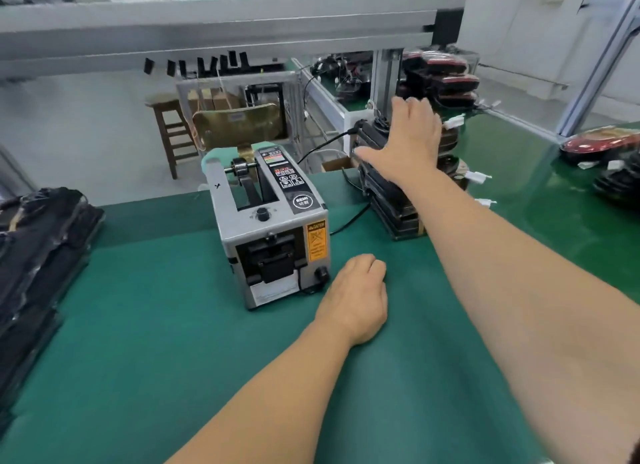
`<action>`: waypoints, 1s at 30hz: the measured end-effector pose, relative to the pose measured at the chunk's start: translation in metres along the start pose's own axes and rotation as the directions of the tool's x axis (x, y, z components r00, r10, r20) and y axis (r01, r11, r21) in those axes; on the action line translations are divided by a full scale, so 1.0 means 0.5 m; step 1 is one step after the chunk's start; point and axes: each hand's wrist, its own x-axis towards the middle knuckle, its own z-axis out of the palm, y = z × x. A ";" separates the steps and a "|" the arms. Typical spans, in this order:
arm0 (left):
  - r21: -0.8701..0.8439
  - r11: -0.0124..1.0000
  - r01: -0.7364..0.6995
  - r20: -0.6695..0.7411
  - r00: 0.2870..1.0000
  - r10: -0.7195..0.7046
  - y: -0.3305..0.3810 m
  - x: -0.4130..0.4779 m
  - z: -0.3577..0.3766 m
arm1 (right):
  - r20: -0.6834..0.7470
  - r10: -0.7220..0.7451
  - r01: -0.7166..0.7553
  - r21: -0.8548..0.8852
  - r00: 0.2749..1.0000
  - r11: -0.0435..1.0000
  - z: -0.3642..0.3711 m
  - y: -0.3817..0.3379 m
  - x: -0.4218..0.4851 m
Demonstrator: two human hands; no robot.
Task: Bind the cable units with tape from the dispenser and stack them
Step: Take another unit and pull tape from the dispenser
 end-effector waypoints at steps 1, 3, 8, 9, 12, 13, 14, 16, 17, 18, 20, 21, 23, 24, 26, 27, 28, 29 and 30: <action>-0.004 1.000 0.002 -0.008 1.000 -0.002 -0.001 0.000 0.001 | 0.048 -0.006 0.007 -0.035 0.999 0.999 0.004 -0.007 0.013; -0.005 1.000 0.010 -0.010 1.000 -0.010 -0.002 -0.001 0.004 | 0.123 0.013 0.000 -0.101 0.992 0.995 0.010 -0.017 0.031; 0.002 1.000 0.018 -0.001 1.000 -0.018 -0.005 -0.001 0.008 | 0.087 0.025 -0.015 -0.119 0.996 0.993 0.022 -0.022 0.045; 0.005 1.000 0.014 -0.009 1.000 -0.014 -0.005 -0.002 0.008 | 0.075 0.022 -0.016 -0.089 0.997 0.996 0.024 -0.018 0.045; 0.010 1.000 0.009 -0.019 1.000 -0.009 -0.006 -0.002 0.010 | 0.077 0.029 -0.021 -0.101 0.997 0.995 0.030 -0.007 0.046; 0.007 1.000 0.011 -0.017 1.000 -0.011 -0.005 -0.002 0.010 | 0.081 0.049 -0.039 -0.126 0.995 0.991 0.032 -0.006 0.047; 0.003 1.000 0.012 -0.015 1.000 -0.012 -0.005 -0.002 0.010 | 0.085 0.073 -0.060 -0.148 0.994 0.987 0.035 -0.007 0.050; 0.003 1.000 0.011 -0.013 1.000 -0.011 -0.004 -0.001 0.010 | 0.084 0.103 -0.087 -0.174 0.991 0.981 0.038 -0.013 0.056; 0.006 1.000 0.011 -0.013 1.000 -0.011 -0.005 -0.001 0.010 | 0.081 0.107 -0.091 -0.178 0.991 0.980 0.039 -0.018 0.059; 0.006 1.000 0.013 -0.014 1.000 -0.013 -0.006 -0.001 0.010 | 0.079 0.109 -0.094 -0.176 0.991 0.980 0.040 -0.023 0.062; 0.004 1.000 0.016 -0.015 1.000 -0.016 -0.006 -0.001 0.010 | 0.067 0.112 -0.100 -0.160 0.991 0.982 0.041 -0.029 0.064; 0.003 1.000 0.017 -0.017 1.000 -0.017 -0.006 0.000 0.010 | 0.056 0.109 -0.100 -0.148 0.992 0.984 0.041 -0.031 0.063; 0.005 1.000 0.018 -0.017 1.000 -0.018 -0.006 0.000 0.010 | 0.034 0.097 -0.093 -0.117 0.995 0.989 0.038 -0.032 0.059; 0.005 1.000 0.019 -0.014 1.000 -0.019 -0.006 0.000 0.010 | 0.020 0.088 -0.086 -0.096 0.996 0.992 0.034 -0.031 0.056; 0.009 1.000 0.020 -0.005 1.000 -0.020 -0.007 0.001 0.009 | -0.011 0.064 -0.064 -0.056 0.998 0.996 0.018 -0.030 0.045; 0.011 1.000 0.023 0.002 1.000 -0.023 -0.006 0.001 0.009 | -0.027 0.043 -0.044 -0.045 0.999 0.998 0.007 -0.030 0.037; 0.012 1.000 0.026 0.010 1.000 -0.026 -0.006 0.001 0.008 | -0.044 0.017 -0.018 -0.040 0.999 0.999 -0.005 -0.030 0.027; 0.010 1.000 0.029 0.018 0.999 -0.029 -0.005 0.001 0.007 | -0.064 -0.011 0.009 -0.037 0.998 0.999 -0.017 -0.031 0.015; 0.002 0.999 0.033 0.031 0.999 -0.033 -0.005 0.002 0.005 | -0.087 -0.034 0.032 -0.032 0.996 0.999 -0.030 -0.032 0.001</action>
